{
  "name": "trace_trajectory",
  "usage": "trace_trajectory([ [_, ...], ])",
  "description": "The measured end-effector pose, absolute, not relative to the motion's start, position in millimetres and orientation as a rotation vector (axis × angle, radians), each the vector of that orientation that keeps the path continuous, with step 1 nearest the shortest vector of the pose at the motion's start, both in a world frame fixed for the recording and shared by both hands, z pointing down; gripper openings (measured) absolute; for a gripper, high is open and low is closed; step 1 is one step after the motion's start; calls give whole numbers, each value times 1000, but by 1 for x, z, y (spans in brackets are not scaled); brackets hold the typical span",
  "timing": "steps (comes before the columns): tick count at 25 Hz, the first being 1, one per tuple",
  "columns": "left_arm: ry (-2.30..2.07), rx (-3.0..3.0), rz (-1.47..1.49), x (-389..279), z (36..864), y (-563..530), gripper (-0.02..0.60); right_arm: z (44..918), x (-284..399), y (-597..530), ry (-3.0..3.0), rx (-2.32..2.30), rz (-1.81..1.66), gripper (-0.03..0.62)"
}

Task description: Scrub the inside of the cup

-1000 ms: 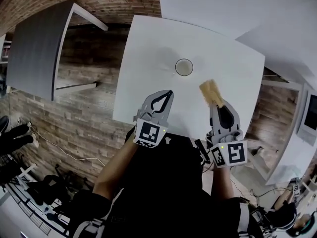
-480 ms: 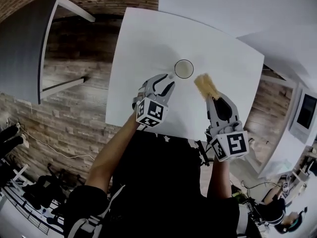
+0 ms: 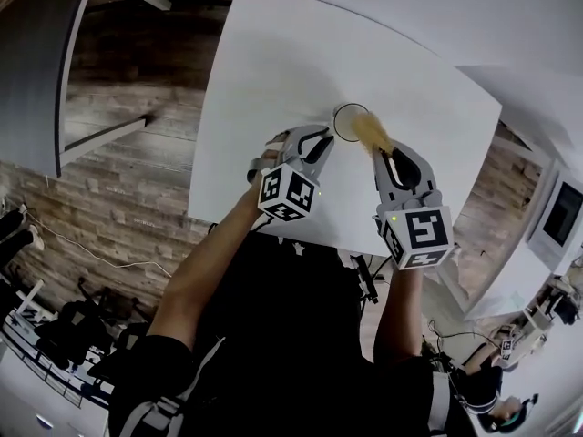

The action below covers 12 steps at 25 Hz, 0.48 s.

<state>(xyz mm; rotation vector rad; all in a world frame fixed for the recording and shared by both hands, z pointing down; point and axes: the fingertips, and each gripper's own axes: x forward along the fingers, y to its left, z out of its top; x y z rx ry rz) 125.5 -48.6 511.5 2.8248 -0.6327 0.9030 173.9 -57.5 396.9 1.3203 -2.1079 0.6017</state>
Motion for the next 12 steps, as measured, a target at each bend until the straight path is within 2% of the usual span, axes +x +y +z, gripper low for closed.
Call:
trace_trajectory([
  [12, -594, 2797, 931, 116, 516, -31, 60, 469, 141, -52, -1932, 1002, 717, 32],
])
